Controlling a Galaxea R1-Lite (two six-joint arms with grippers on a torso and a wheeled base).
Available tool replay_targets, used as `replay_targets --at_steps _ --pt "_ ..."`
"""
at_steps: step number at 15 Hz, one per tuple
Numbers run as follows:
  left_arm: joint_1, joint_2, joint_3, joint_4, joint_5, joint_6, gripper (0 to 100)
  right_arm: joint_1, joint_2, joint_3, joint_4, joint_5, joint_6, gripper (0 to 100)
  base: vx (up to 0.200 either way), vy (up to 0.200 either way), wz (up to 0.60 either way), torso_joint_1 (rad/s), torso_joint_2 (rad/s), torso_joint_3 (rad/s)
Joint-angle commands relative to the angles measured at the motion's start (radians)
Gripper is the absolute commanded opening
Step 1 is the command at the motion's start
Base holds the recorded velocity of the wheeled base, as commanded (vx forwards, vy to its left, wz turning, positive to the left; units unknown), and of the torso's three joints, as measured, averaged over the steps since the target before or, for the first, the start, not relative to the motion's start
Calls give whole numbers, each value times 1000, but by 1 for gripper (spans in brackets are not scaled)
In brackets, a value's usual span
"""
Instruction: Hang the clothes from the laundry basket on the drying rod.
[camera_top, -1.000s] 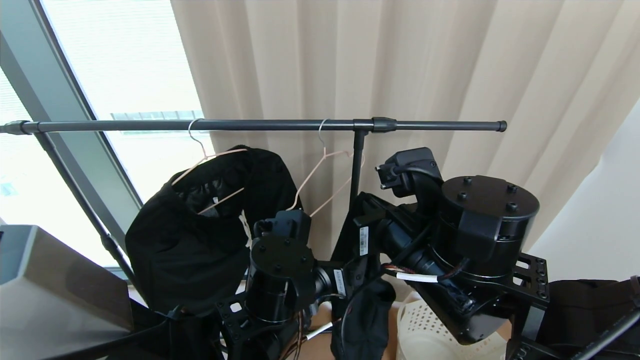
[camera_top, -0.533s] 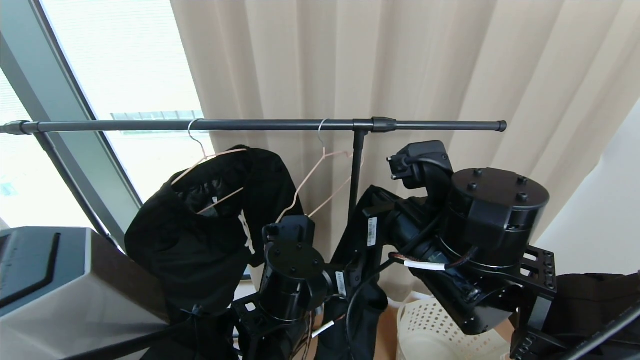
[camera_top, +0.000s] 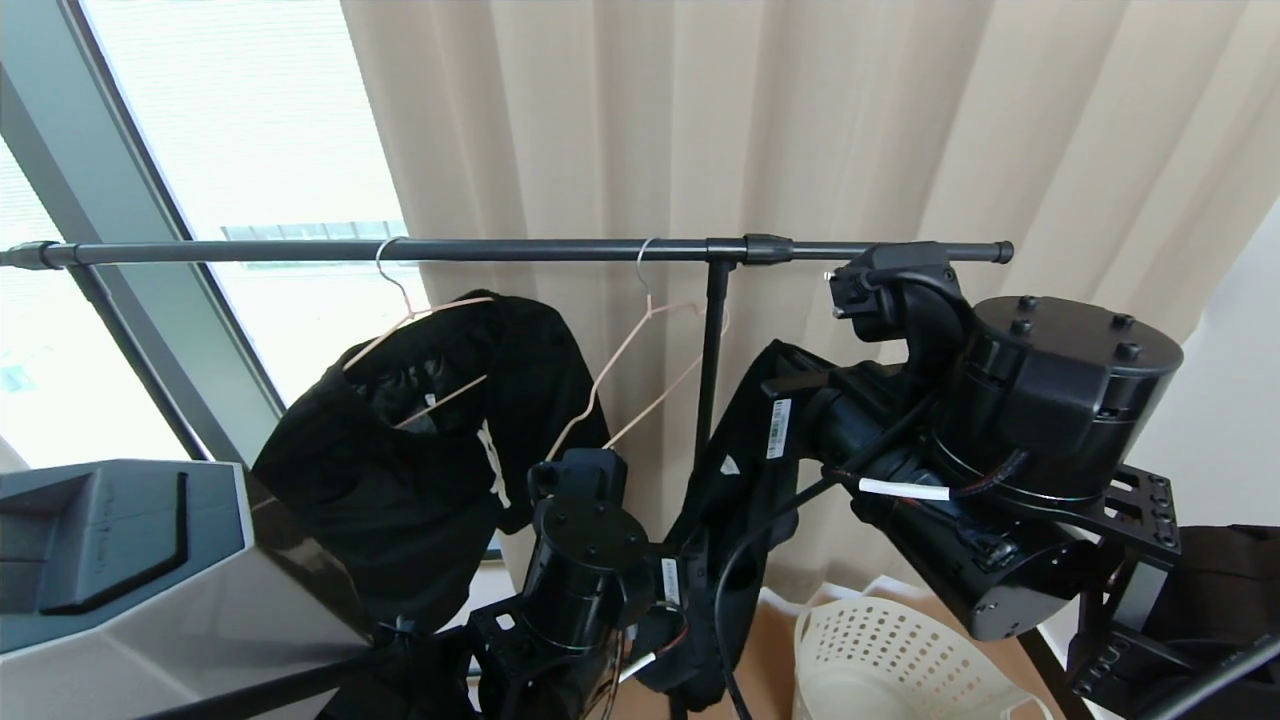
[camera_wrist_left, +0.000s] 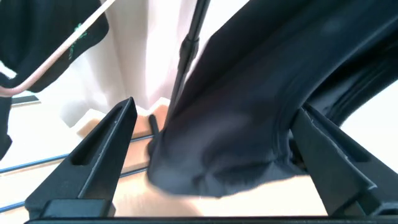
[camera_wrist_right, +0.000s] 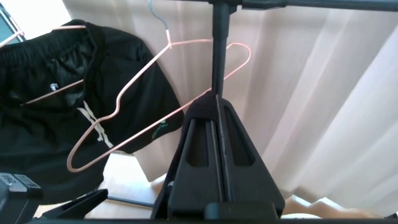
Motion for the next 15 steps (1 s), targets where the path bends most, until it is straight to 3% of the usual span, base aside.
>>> replay_targets --at_steps 1,13,14,15 --pt "1 5 2 0 1 0 100 -11 -15 -1 0 -1 0 0 0 0 0 0 0 0" --pt "0 12 22 -7 1 0 100 -101 -53 -10 0 -1 -4 0 0 0 0 0 0 0" --pt "0 12 22 -7 1 0 0 -106 -53 -10 0 1 -4 0 0 0 0 0 0 0" --pt "0 6 24 -7 1 0 0 -117 -51 -10 0 1 -4 0 0 0 0 0 0 0"
